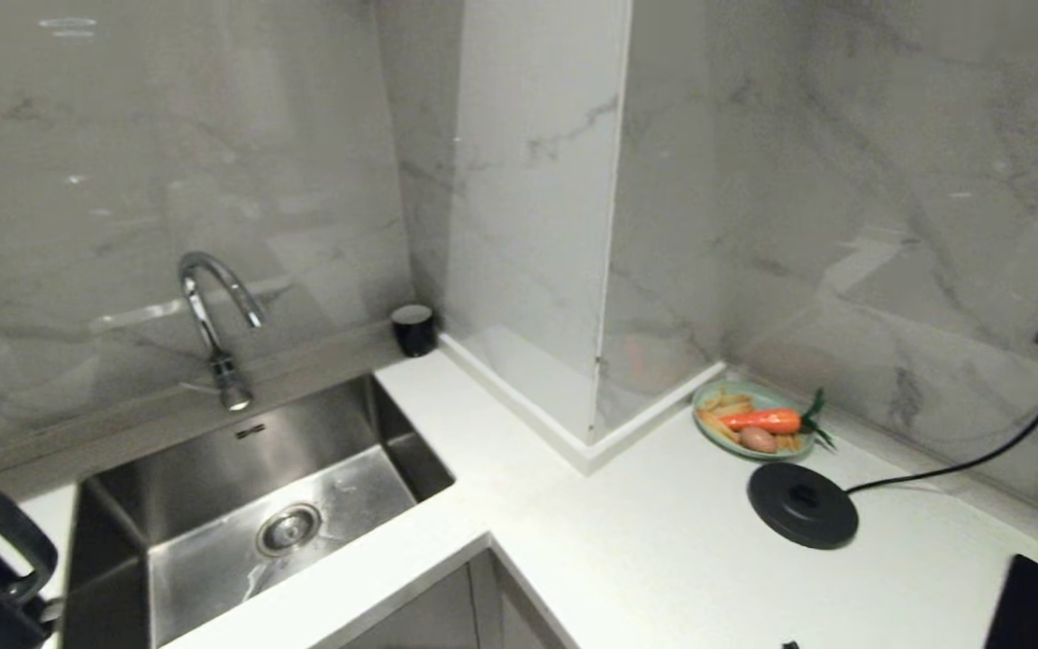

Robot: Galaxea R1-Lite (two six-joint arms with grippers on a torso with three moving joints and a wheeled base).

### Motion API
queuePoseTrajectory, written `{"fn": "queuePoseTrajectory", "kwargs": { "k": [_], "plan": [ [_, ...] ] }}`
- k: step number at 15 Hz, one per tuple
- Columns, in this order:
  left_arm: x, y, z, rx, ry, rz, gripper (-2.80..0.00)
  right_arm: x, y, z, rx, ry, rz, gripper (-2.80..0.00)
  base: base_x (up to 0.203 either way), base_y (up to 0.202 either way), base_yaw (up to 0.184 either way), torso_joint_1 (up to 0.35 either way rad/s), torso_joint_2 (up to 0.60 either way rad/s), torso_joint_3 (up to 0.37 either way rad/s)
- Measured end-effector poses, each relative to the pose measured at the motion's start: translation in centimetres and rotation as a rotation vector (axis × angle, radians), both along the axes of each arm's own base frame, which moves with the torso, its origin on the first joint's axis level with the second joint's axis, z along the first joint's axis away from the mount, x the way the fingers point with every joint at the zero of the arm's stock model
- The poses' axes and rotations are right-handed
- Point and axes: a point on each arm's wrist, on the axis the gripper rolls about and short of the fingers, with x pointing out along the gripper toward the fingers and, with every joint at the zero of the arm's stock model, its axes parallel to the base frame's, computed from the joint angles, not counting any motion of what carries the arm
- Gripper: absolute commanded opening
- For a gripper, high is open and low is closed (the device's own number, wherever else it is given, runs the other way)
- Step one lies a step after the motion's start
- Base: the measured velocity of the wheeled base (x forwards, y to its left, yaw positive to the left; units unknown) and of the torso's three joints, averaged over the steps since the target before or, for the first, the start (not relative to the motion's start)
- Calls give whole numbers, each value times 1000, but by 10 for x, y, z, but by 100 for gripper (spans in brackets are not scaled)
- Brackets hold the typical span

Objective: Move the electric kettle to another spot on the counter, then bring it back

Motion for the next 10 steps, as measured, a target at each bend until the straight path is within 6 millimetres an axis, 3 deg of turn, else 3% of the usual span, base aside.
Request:
{"fn": "queuePoseTrajectory", "kwargs": {
  "k": [10],
  "plan": [
    [0,0,0,0,-1,0,-280,0,0,0,-1,0,0,-280,3,9,-162,6,-11,-5]
  ]
}}
